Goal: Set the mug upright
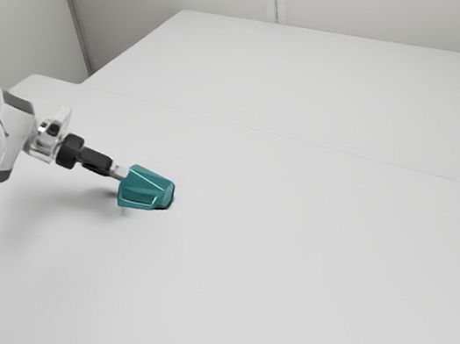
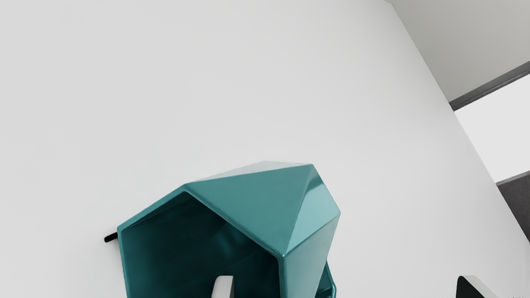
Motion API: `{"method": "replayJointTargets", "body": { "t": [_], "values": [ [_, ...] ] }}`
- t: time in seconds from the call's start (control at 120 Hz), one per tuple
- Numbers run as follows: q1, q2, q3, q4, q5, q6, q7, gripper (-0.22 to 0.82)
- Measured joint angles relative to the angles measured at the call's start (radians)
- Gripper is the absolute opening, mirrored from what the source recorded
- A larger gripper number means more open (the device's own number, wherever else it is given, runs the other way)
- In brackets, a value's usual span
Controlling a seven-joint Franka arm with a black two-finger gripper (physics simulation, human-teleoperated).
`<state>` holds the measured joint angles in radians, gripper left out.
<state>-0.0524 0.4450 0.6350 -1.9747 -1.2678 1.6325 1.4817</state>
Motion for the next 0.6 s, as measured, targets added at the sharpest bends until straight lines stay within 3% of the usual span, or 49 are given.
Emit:
{"method": "replayJointTargets", "body": {
  "t": [0.358,0.433,0.6],
  "values": [
    [0.009,0.032,-0.048,0.003,-0.032,-0.006,0.045,0.56],
    [0.013,0.036,-0.055,0.003,-0.042,-0.006,0.051,0.48],
    [0.014,0.044,-0.057,0.003,-0.052,-0.006,0.061,0.18]
  ]
}}
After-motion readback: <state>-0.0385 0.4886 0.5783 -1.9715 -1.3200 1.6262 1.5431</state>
